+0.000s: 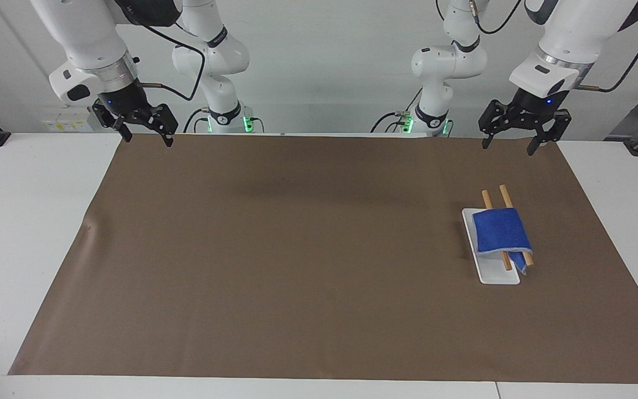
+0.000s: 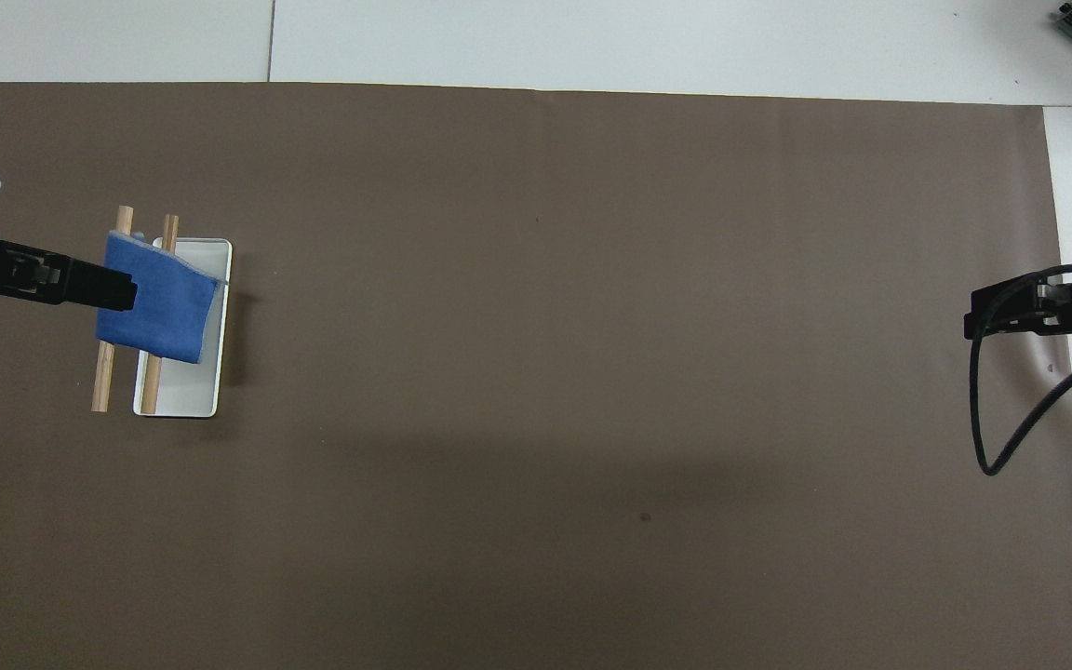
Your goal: Right arm passes towel to left arm to hang
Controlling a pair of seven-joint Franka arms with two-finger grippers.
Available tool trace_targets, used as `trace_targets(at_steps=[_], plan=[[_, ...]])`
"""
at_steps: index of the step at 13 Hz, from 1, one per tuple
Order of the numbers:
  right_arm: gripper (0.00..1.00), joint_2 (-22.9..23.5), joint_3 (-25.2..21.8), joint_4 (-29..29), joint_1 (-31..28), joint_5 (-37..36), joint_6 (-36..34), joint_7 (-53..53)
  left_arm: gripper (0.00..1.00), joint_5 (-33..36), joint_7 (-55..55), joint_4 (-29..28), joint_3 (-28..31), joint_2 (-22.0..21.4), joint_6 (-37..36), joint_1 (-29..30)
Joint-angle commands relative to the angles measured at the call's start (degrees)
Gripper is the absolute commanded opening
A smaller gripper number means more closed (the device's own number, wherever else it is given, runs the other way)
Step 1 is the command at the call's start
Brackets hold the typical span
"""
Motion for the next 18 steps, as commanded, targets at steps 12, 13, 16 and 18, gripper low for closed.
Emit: trace_targets(at_steps=[12, 13, 16, 18], plan=[[1.0, -1.4, 0.2, -1.5, -0.6, 1.0, 0.3, -0.7, 1.0, 0.6, -5.5, 0.1, 3.9, -1.2, -5.7, -4.5], [1.0, -1.4, 0.2, -1.5, -0.6, 1.0, 0.3, -0.7, 1.0, 0.6, -5.7, 0.1, 3.9, -1.2, -6.0, -4.6], [1.0, -1.4, 0.2, -1.5, -0.6, 1.0, 0.3, -0.7, 1.0, 0.6, -5.8, -0.1, 4.0, -1.3, -6.3, -4.4], [1.0, -1.4, 0.1, -1.5, -0.6, 1.0, 0.3, -0.7, 1.0, 0.7, -5.8, -0.4, 4.1, -1.4, -6.1, -4.9]])
